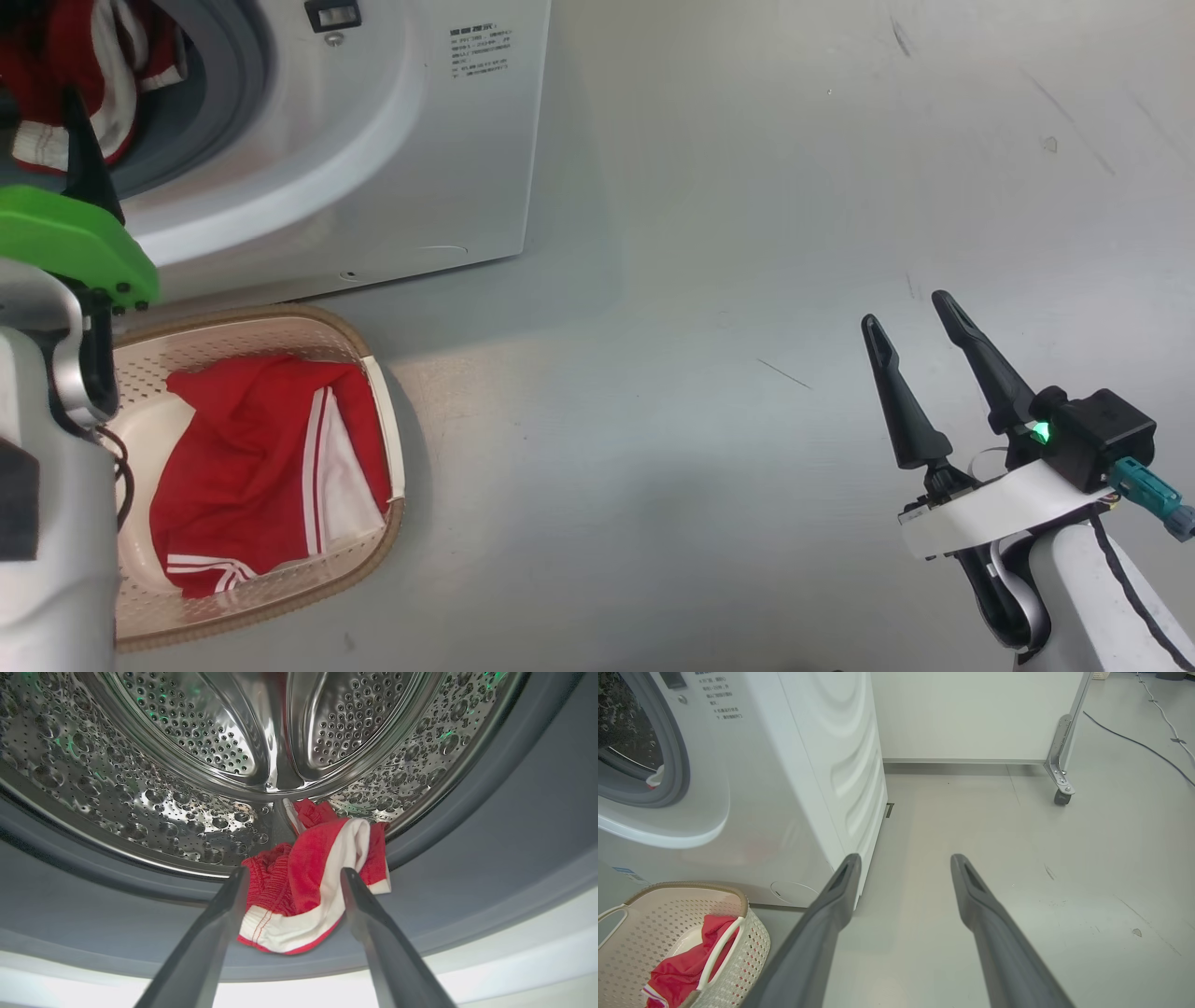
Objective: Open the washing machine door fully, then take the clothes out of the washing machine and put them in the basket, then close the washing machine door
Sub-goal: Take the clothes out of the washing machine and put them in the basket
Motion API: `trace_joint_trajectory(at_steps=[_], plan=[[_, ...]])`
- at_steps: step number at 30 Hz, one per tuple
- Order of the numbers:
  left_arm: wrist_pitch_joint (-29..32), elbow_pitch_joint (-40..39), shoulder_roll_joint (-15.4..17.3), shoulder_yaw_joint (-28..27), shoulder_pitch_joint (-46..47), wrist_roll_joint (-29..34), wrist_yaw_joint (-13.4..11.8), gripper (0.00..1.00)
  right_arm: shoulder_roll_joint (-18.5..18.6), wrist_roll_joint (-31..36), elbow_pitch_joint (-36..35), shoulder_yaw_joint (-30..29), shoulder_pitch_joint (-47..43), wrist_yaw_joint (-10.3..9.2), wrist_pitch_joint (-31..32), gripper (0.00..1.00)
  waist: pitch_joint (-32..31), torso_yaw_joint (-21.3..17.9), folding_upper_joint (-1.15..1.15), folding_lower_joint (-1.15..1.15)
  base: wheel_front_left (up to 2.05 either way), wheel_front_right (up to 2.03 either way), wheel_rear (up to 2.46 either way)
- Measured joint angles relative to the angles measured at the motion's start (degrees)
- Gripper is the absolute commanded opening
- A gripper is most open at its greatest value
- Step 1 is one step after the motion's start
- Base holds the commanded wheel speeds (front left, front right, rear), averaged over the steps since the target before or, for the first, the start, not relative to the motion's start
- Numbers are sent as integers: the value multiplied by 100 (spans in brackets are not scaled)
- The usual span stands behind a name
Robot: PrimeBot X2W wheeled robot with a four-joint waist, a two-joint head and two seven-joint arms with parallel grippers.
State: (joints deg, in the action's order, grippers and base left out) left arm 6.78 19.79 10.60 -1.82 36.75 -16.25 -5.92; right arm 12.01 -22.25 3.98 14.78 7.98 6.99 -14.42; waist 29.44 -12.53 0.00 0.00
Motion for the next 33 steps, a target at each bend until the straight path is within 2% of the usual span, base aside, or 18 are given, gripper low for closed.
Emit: trace_joint_trajectory(at_steps=[10, 21, 33], plan=[[485, 443, 191, 132, 748, 52, 48, 100, 25, -42, 21, 114, 150, 0, -1, 100, 205, -192, 0, 0, 0, 0, 0], [787, 1003, 147, 221, 1284, 62, 115, 100, 12, -143, 92, 207, 331, 0, -2, 100, 410, -299, 0, 0, 0, 0, 0], [1036, 1572, 136, 30, 1796, -79, 96, 100, 24, -185, 111, 211, 472, 0, -2, 100, 513, -334, 0, 0, 0, 0, 0]])
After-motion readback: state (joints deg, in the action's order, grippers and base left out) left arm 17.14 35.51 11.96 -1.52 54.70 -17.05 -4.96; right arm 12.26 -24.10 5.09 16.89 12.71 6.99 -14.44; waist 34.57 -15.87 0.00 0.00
